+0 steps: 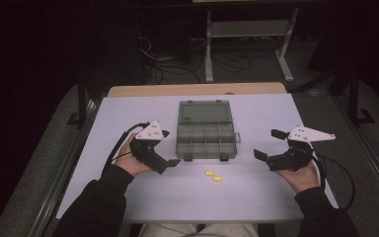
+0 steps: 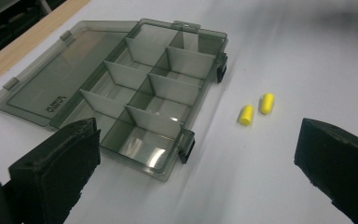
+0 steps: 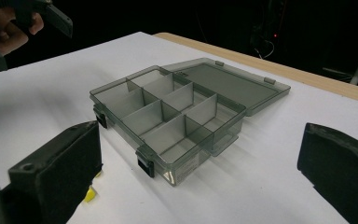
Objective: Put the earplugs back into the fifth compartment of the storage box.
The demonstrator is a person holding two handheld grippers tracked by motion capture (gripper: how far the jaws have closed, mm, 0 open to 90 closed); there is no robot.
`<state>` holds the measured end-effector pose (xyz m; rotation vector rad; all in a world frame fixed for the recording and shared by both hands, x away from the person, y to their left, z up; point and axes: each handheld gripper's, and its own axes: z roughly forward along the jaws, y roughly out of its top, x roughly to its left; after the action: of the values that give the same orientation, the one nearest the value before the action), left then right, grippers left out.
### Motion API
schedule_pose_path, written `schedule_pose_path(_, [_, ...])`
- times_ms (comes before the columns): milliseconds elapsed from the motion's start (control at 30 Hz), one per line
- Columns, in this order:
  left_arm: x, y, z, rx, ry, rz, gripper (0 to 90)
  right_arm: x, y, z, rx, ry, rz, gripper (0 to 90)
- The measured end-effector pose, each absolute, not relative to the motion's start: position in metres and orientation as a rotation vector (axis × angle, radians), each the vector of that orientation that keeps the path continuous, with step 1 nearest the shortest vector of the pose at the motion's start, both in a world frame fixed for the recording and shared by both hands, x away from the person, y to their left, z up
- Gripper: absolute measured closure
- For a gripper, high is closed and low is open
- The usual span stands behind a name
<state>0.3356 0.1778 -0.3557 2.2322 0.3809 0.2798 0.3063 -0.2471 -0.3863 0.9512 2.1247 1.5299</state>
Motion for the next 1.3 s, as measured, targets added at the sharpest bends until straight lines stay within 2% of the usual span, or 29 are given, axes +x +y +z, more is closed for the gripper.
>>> schedule_pose_path(933, [0.336,0.128,-0.388,2.324,0.26,0.154,0.6,0.308,-0.245,-0.388,0.951,2.141,1.528,0.0])
schedule_pose_path(1300, [0.336,0.11,-0.4,2.364,0.211,0.116,7.0,0.308,-0.243,-0.388,0.947,2.153,1.525,0.0])
